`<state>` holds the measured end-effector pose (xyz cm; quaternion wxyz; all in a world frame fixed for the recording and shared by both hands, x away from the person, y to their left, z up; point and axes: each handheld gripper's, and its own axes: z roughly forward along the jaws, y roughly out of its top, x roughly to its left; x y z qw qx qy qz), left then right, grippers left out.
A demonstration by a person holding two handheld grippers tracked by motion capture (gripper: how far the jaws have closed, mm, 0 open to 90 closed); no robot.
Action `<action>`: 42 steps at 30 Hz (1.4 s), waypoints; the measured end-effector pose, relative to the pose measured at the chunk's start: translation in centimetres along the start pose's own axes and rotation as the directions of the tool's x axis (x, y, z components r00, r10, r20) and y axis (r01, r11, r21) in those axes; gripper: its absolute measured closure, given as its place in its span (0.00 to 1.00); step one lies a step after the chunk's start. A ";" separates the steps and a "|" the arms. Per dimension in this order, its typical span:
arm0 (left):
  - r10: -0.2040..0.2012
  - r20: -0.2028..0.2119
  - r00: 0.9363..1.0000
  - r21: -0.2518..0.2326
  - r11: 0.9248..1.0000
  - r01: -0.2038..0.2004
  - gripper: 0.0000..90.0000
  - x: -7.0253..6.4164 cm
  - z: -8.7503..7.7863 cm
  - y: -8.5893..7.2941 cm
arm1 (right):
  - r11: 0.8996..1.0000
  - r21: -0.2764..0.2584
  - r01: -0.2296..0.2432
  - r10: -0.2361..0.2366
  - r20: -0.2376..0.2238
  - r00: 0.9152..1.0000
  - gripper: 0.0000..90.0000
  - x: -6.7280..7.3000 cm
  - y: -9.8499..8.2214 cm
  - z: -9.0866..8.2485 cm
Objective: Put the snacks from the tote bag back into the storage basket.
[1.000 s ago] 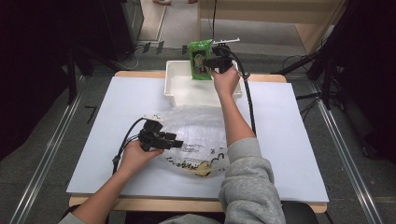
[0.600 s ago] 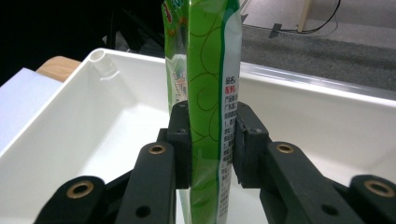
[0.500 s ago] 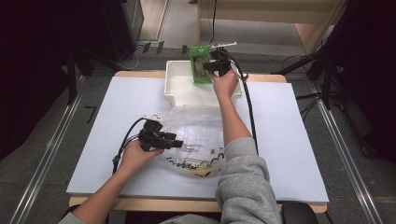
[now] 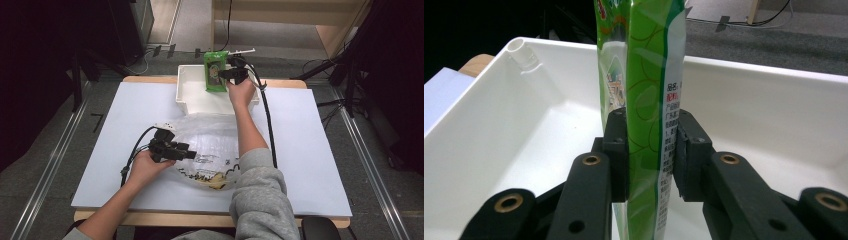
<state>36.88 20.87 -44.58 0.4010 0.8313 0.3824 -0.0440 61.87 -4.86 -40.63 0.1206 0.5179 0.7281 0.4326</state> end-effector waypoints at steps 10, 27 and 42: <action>0.003 -0.001 1.000 0.003 1.000 -0.003 0.50 0.0 0.1 0.0 | 0.999 0.051 0.011 -0.010 -0.010 1.000 0.81 -0.2 -0.8 0.4; -0.004 0.003 1.000 0.005 1.000 0.004 0.50 0.1 0.1 0.0 | 0.997 0.081 0.012 -0.013 0.009 1.000 0.80 -0.4 -0.8 1.5; 0.001 0.005 1.000 0.010 1.000 -0.001 0.50 0.0 0.3 0.0 | 0.996 0.091 -0.014 0.009 0.060 0.998 0.72 -0.8 -0.8 1.5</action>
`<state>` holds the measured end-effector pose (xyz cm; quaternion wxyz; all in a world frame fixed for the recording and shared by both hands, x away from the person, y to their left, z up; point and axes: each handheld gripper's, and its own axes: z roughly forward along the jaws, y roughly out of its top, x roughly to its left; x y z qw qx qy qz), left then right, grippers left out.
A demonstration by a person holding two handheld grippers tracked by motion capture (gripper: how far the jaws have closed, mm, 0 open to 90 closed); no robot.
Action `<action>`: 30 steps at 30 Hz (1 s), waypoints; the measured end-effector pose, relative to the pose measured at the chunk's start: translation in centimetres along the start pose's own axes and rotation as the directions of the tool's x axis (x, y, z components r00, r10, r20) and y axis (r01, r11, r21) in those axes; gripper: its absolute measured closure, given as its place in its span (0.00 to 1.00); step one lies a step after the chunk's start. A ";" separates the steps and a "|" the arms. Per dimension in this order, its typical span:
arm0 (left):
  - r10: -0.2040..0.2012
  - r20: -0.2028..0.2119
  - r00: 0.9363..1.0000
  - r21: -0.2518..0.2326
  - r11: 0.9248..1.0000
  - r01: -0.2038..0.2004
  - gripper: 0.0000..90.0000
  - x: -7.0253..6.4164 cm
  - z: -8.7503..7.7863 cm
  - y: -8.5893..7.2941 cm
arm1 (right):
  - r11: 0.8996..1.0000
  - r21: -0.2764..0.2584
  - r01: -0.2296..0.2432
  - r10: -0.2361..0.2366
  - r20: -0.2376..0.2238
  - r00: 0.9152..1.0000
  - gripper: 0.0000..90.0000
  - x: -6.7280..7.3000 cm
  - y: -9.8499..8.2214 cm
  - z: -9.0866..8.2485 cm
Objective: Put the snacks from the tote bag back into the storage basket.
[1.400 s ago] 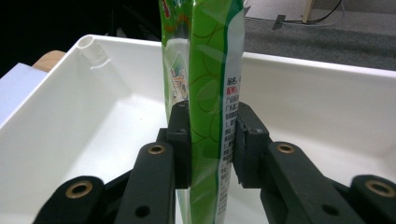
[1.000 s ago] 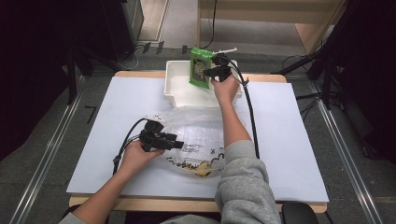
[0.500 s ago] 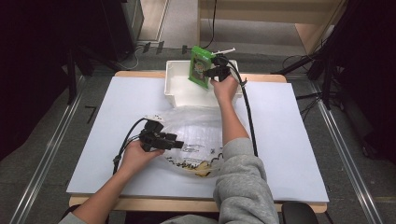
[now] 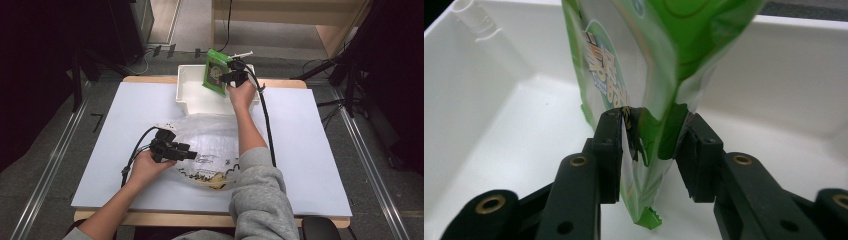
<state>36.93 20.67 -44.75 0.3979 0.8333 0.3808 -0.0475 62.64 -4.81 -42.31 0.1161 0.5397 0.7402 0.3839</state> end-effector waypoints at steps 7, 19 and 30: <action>-0.003 0.000 1.000 -0.002 1.000 0.003 0.50 0.0 0.0 0.0 | 1.000 -0.008 -0.004 0.004 0.035 0.999 0.67 0.0 0.0 0.3; 0.005 0.008 1.000 0.002 1.000 -0.005 0.50 -0.1 0.2 0.1 | 0.998 -0.022 -0.052 0.053 0.064 0.997 0.59 -0.3 0.1 0.7; -0.002 0.001 1.000 0.000 1.000 0.002 0.50 0.1 0.1 0.0 | 0.999 0.002 -0.036 0.036 0.067 0.997 0.62 0.0 -0.3 1.2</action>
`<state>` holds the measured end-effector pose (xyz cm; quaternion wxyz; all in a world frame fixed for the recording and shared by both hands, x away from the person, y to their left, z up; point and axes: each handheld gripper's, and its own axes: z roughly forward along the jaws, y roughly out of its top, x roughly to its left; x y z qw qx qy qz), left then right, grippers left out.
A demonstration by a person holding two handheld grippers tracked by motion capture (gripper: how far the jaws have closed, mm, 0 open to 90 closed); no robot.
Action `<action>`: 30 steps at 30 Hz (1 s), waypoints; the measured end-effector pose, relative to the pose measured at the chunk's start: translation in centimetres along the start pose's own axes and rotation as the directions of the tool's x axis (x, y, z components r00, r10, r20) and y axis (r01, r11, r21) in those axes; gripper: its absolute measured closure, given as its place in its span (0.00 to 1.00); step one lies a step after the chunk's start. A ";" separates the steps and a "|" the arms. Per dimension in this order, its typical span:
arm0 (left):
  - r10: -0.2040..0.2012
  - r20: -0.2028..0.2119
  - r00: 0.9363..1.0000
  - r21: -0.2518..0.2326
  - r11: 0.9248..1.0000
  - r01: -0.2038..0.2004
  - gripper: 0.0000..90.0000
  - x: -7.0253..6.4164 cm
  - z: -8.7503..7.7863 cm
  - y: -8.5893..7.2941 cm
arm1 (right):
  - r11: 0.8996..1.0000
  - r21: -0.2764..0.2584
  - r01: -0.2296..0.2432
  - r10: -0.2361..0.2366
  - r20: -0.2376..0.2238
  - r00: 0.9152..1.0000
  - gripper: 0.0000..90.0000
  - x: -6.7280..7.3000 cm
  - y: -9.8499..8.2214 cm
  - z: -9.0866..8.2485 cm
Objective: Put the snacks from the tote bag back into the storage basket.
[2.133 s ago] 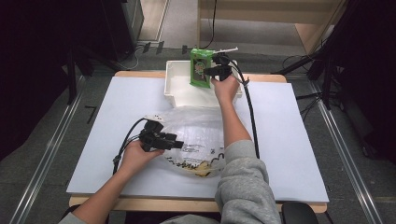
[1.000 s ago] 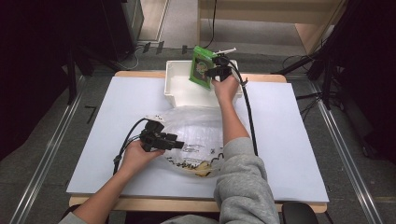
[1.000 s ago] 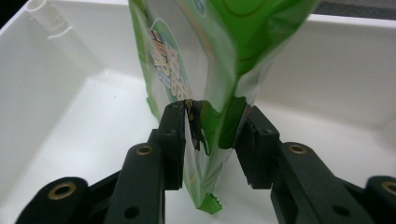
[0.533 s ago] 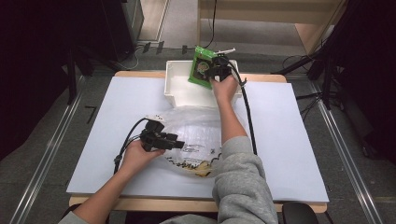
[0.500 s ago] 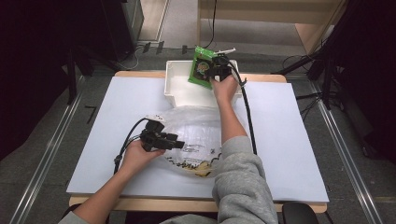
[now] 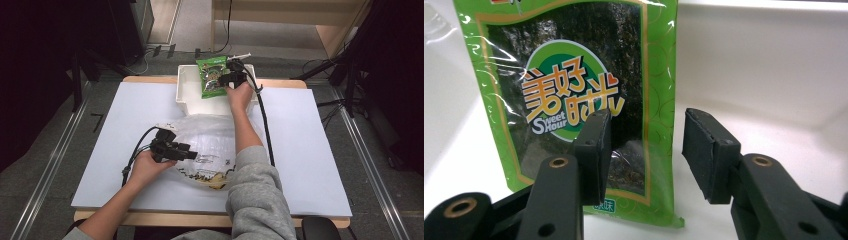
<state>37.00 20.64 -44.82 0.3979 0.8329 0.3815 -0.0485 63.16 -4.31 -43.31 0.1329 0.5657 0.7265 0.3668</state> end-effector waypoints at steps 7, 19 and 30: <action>-0.008 -0.008 1.000 -0.005 1.000 0.008 0.50 0.3 -0.2 0.0 | 1.000 0.004 0.006 -0.006 -0.014 1.000 0.62 0.1 0.1 -0.9; -0.004 -0.011 1.000 -0.002 1.000 0.004 0.50 0.4 -0.2 0.2 | 0.998 0.005 0.070 -0.070 -0.036 0.997 0.60 1.1 -0.3 -2.7; -0.010 -0.018 1.000 0.000 1.000 0.010 0.50 0.6 -0.4 0.3 | 0.992 -0.009 0.124 -0.125 -0.099 0.987 0.57 2.0 -0.8 -5.2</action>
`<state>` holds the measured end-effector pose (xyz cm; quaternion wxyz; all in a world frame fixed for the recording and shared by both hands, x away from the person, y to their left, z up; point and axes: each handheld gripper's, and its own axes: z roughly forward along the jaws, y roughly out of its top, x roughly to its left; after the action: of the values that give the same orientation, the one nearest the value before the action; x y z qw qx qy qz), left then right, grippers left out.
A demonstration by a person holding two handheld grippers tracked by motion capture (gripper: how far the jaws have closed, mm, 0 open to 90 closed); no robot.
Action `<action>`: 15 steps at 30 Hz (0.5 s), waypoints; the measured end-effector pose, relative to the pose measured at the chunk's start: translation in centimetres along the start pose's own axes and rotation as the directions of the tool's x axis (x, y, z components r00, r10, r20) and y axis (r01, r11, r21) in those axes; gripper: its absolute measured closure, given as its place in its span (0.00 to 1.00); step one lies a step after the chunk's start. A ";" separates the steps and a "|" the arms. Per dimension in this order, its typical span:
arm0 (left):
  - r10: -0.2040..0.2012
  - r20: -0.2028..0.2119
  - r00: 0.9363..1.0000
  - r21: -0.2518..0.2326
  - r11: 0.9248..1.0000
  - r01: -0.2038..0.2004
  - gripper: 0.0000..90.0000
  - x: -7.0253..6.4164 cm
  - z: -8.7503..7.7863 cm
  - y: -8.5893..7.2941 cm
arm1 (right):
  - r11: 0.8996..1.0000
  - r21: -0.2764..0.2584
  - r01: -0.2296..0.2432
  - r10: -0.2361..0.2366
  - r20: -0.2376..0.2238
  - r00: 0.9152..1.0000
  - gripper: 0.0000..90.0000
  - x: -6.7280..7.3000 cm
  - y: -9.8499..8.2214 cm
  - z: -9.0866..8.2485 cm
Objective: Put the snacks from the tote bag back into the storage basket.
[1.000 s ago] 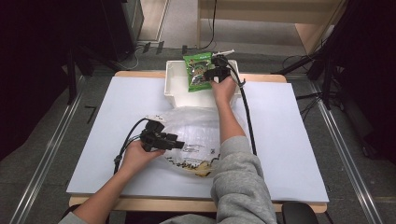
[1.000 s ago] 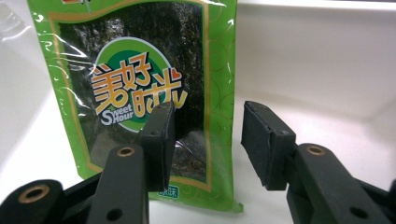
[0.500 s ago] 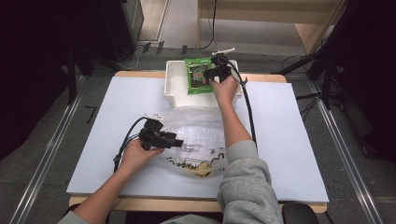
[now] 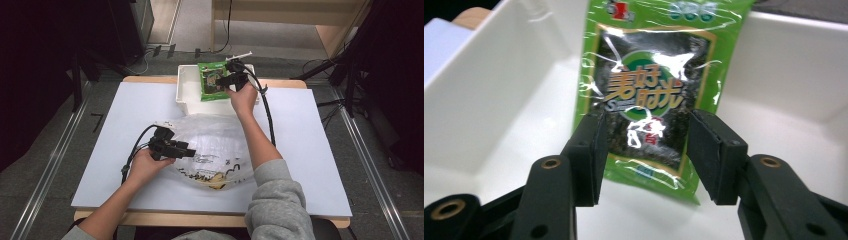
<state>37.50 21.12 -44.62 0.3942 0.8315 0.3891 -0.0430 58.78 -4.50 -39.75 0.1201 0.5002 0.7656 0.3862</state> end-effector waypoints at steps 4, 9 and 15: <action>0.000 -0.004 1.000 0.000 1.000 0.000 0.50 0.0 -0.1 0.0 | 0.999 -0.015 0.034 -0.034 -0.023 0.999 0.56 0.6 -0.3 -1.6; -0.006 -0.007 1.000 -0.005 1.000 0.006 0.50 0.2 -0.2 0.0 | 0.998 -0.010 0.063 -0.064 -0.066 0.996 0.53 1.1 -0.8 -3.2; -0.015 -0.001 1.000 -0.008 1.000 0.015 0.50 0.2 -0.3 -0.1 | 0.996 -0.032 0.080 -0.083 -0.112 0.990 0.52 1.6 -1.8 -5.1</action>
<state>37.53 21.49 -44.51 0.3970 0.8270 0.3956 -0.0437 53.91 -5.89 -37.28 0.0990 0.4441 0.7855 0.4193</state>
